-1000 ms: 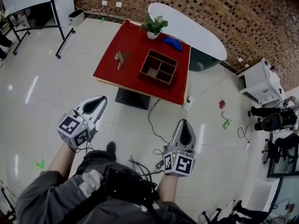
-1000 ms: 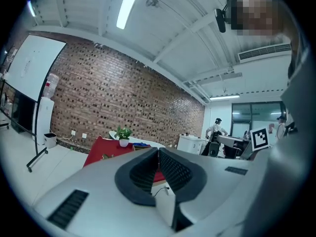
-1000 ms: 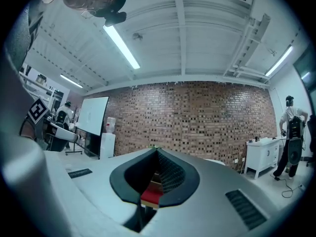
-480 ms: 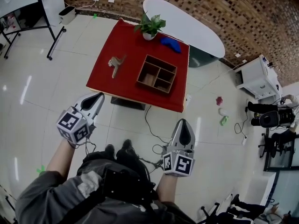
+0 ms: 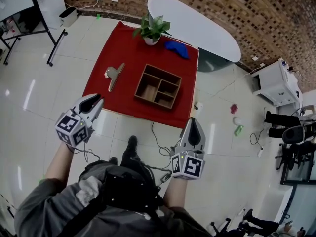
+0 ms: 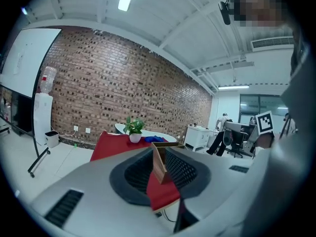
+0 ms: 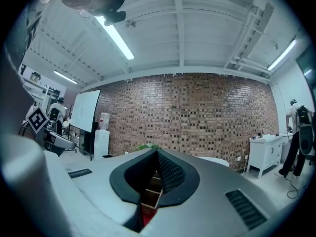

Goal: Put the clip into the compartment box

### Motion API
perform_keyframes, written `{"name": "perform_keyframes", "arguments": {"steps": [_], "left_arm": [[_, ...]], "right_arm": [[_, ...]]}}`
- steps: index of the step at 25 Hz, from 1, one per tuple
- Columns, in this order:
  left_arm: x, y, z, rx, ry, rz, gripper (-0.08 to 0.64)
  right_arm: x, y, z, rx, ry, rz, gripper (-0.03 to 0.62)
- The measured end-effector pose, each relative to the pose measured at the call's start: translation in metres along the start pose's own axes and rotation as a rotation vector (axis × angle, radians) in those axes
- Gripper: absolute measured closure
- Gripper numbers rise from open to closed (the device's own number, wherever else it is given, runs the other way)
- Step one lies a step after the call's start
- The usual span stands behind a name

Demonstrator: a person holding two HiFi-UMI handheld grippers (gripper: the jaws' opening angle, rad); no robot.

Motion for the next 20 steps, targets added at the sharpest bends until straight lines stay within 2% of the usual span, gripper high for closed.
{"name": "perform_keyframes", "arguments": {"steps": [2, 7, 11, 14, 20], "left_arm": [[0.001, -0.005, -0.027, 0.008, -0.011, -0.005, 0.433], [0.003, -0.016, -0.088, 0.032, -0.031, 0.003, 0.421], [0.009, -0.016, -0.133, 0.074, -0.047, 0.011, 0.32], [0.021, -0.012, -0.163, 0.13, -0.091, 0.0, 0.269], [0.06, 0.007, -0.194, 0.244, -0.198, -0.004, 0.229]], "right_arm": [[-0.021, 0.0, -0.02, 0.001, 0.0, -0.003, 0.574], [-0.068, 0.002, -0.062, 0.008, -0.022, 0.058, 0.574], [-0.104, 0.01, -0.099, 0.007, -0.02, -0.006, 0.574], [-0.12, 0.018, -0.126, 0.018, -0.039, -0.024, 0.574], [-0.132, 0.028, -0.168, 0.037, -0.081, -0.031, 0.574]]}}
Point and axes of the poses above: the fingertips, and each gripper's own axes: z backward along the fingers, x to its left, y out of its underside, the point moved 4 cm from there along z, backward along the fingers, and after that the axes turned 8 degrees about -y, right-handed, at the moved point
